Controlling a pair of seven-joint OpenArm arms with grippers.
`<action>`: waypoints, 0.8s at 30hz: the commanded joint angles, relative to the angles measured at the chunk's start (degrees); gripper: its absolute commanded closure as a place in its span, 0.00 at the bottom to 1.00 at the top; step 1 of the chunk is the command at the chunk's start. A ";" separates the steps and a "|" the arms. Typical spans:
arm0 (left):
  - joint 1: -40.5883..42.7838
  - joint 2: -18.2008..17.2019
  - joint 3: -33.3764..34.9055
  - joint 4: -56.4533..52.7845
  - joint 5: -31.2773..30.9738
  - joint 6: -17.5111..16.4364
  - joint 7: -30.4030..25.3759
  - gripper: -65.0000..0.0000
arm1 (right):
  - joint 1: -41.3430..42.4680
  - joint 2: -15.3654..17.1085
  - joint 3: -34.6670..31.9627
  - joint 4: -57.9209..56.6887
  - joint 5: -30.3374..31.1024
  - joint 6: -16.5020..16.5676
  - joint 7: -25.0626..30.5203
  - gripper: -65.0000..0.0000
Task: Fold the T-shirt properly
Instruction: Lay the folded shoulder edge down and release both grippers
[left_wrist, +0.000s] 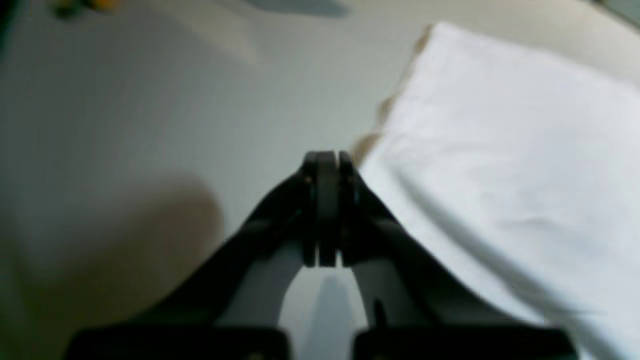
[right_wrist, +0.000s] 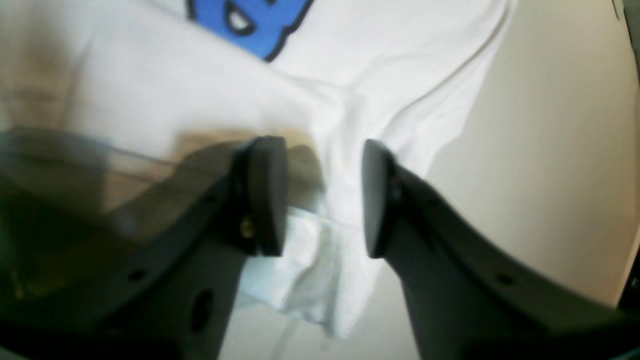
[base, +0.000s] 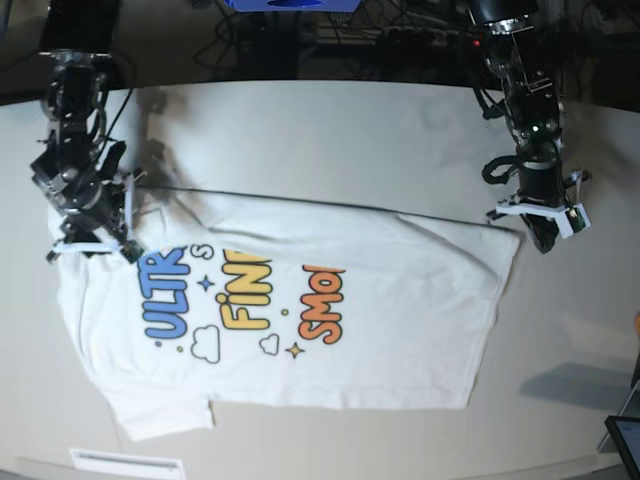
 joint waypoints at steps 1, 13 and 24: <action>-0.47 -0.65 0.71 1.20 2.17 -0.43 -4.54 1.00 | -0.04 -0.40 0.15 1.35 -1.82 -0.53 3.77 0.88; -1.09 -1.00 1.33 -2.67 9.91 -0.43 -12.01 1.00 | 0.31 -5.85 11.66 0.82 -5.96 -0.53 7.72 1.00; -7.06 -2.40 6.08 -8.82 9.91 -0.52 -2.51 1.00 | 0.14 -5.85 13.33 -7.09 -5.96 -0.53 7.63 1.00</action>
